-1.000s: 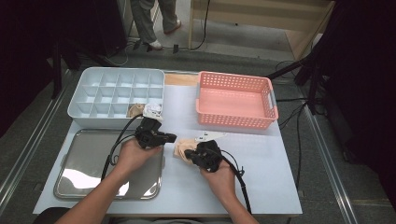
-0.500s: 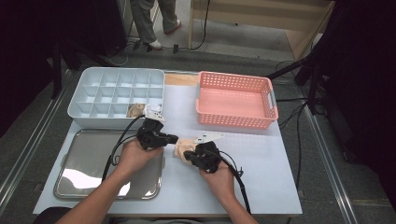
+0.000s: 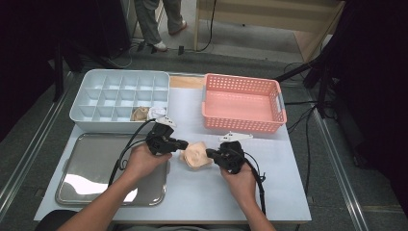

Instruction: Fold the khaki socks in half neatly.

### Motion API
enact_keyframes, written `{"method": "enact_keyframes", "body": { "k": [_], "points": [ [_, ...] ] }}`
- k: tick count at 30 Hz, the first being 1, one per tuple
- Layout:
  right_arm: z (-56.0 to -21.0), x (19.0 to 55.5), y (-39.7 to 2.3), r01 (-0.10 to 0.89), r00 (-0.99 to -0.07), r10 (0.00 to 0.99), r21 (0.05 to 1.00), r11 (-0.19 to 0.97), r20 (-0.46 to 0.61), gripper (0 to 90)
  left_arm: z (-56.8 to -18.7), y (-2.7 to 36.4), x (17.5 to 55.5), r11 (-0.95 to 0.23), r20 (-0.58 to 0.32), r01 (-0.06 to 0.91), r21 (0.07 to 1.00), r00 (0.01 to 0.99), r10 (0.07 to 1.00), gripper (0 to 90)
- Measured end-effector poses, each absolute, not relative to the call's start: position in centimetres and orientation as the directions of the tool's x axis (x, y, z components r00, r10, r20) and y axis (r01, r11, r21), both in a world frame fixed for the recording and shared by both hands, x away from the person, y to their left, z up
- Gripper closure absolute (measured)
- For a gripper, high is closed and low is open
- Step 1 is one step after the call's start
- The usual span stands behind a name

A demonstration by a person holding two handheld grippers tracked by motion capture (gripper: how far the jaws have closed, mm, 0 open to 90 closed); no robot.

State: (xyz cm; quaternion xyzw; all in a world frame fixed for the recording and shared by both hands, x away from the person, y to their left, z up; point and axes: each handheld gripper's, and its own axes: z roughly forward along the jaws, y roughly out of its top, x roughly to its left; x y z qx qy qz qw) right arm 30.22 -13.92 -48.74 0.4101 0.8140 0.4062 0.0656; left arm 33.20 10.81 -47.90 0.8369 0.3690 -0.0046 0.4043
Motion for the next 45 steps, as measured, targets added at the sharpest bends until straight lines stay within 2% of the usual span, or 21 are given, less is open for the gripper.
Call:
{"method": "enact_keyframes", "body": {
  "k": [13, 23, 28, 30, 37, 40, 45],
  "points": [
    [-51.1, 31.5, -14.9, 0.667, -0.604, 0.767, 0.663, 0.339, 0.216, 90.0, -49.6, 8.1, 32.6, -0.479, -0.296, 0.61, 0.631, 0.76, 0.579, 86.9],
    [-51.8, 31.8, -14.4, 0.673, -0.604, 0.767, 0.654, 0.346, 0.216, 90.0, -50.2, 7.8, 32.8, -0.473, -0.296, 0.614, 0.632, 0.755, 0.585, 86.4],
    [-50.8, 31.7, -14.8, 0.676, -0.585, 0.767, 0.681, 0.28, 0.265, 82.7, -49.9, 8.1, 33.0, -0.473, -0.291, 0.615, 0.631, 0.753, 0.59, 86.3],
    [-50.4, 31.7, -14.6, 0.669, -0.591, 0.757, 0.693, 0.268, 0.278, 77.2, -49.8, 8.4, 33.1, -0.461, -0.296, 0.622, 0.633, 0.744, 0.599, 86.4],
    [-51.0, 31.7, -13.4, 0.665, -0.6, 0.754, 0.691, 0.284, 0.268, 64.8, -49.5, 8.8, 33.1, -0.444, -0.299, 0.624, 0.643, 0.739, 0.604, 86.5],
    [-51.3, 31.7, -13.1, 0.666, -0.602, 0.756, 0.684, 0.296, 0.259, 62.5, -49.7, 8.5, 33.0, -0.454, -0.297, 0.619, 0.641, 0.745, 0.598, 86.5],
    [-51.9, 31.3, -12.5, 0.651, -0.618, 0.757, 0.678, 0.34, 0.214, 64.3, -50.1, 8.1, 32.8, -0.478, -0.293, 0.62, 0.622, 0.751, 0.592, 86.4]
  ]
}}
